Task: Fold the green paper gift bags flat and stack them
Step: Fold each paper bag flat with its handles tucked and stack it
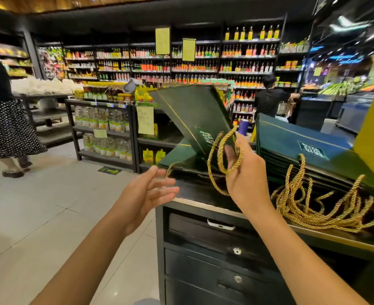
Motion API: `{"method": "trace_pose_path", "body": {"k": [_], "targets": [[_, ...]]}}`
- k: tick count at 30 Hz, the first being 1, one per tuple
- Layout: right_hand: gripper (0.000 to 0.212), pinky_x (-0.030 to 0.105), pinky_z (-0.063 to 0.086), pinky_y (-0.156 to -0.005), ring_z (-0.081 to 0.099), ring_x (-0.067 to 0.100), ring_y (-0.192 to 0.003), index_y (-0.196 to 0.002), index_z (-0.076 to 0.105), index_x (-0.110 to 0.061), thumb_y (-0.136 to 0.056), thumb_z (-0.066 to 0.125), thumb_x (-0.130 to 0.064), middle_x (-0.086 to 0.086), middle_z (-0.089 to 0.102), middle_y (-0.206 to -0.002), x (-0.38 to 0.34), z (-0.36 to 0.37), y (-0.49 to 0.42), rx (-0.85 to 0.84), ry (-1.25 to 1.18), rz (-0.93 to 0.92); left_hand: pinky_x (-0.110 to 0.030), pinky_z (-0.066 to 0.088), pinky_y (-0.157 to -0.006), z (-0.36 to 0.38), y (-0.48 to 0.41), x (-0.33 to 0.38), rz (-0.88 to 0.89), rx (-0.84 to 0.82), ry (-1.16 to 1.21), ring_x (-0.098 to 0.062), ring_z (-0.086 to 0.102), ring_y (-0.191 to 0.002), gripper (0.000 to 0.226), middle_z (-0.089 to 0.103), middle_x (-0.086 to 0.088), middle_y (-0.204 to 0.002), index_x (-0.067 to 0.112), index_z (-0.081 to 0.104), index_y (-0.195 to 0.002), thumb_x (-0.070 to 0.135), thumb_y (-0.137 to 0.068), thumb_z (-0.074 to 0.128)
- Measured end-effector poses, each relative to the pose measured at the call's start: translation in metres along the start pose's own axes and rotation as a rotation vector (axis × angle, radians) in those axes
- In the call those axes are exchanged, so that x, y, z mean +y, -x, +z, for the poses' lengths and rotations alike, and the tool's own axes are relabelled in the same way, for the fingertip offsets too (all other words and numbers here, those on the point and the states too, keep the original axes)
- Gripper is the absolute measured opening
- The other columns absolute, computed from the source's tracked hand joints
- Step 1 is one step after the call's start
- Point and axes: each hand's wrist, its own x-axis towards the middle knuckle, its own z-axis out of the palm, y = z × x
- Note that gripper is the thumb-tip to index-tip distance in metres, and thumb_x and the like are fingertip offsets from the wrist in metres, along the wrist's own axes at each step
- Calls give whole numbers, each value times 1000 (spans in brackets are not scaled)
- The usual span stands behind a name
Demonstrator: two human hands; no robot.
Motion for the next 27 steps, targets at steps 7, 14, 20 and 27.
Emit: {"method": "trace_pose_path", "body": {"k": [7,14,20,27], "targets": [[33,47,43,-112,56,20,-127,-121,56,-32,-94,61,-50,-16,58,-122,-20,9,2,205,-453,442,-43,56,-97,25,0,-19,-33,-53,-15,-22,73,-108,43,74,-3,-117,11,59,-127,43,-97,58],[27,43,40,-115,57,17,-126,-119,61,-25,-95,69,-33,-10,61,-130,-14,13,14,-62,-438,450,-36,61,-65,6,1,-24,153,153,140,-21,74,-102,29,74,-3,-121,19,52,-133,9,-106,47],[19,46,58,-95,73,24,-104,-114,70,-11,-102,59,-20,5,77,-111,4,9,15,-398,-360,470,-36,58,-76,-25,-13,-15,235,300,77,-22,70,-109,41,70,0,-127,25,46,-143,6,-107,42],[34,38,64,-74,76,31,-91,-105,71,1,-103,58,-29,14,77,-99,27,-23,25,-700,-207,583,-30,61,-59,-44,-22,-5,196,349,-80,-17,74,-86,37,73,-1,-115,25,57,-134,8,-108,37]]}}
